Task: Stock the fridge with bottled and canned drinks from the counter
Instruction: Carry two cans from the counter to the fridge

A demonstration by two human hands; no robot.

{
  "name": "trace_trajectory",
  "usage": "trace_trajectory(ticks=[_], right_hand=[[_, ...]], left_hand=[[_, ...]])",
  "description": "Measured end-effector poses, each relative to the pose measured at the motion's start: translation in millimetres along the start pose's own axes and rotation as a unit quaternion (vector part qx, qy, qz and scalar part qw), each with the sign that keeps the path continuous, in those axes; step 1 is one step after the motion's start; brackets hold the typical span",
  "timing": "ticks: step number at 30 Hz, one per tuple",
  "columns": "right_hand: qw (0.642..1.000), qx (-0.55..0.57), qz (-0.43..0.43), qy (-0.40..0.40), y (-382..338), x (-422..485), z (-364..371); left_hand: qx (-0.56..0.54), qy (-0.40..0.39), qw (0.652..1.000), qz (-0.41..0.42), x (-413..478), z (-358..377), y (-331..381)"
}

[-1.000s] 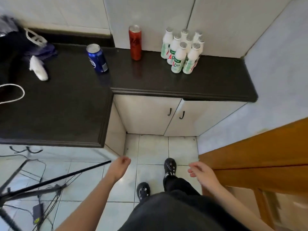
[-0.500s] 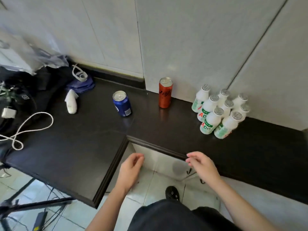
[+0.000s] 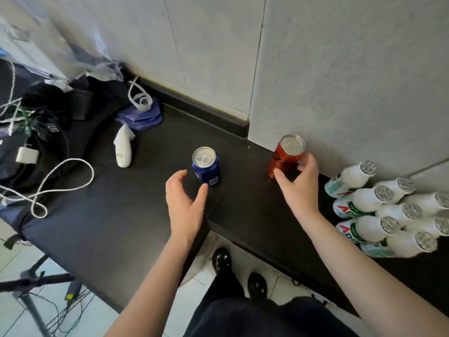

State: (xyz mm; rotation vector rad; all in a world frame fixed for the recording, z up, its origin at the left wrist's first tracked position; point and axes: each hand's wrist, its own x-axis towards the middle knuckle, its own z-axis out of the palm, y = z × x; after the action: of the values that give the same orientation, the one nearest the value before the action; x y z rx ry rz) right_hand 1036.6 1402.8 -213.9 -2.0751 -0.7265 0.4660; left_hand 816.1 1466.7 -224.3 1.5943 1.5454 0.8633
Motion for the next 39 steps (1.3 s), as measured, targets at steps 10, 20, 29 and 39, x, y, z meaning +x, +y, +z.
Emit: trace_trajectory(ticks=[10,20,29,39], right_hand=[[0.999,-0.027,0.022,0.037,1.9,23.3,24.6],[0.999,0.038,0.005,0.027,-12.2,-13.0,22.1],[0.979,0.075,-0.064,-0.181,-25.4,-63.1,30.2],[0.891,0.079,-0.137,-0.425,-3.4,-150.1,56.7]], left_hand=[[-0.045,-0.117,0.992,0.005,59.8,25.6,-17.2],[-0.121,-0.101,0.987,-0.012,37.3,-0.7,-17.0],[-0.202,0.057,0.974,-0.090,-70.0,-56.7,-24.8],[-0.219,0.312,0.898,-0.220,-260.3,-94.4,-62.6]])
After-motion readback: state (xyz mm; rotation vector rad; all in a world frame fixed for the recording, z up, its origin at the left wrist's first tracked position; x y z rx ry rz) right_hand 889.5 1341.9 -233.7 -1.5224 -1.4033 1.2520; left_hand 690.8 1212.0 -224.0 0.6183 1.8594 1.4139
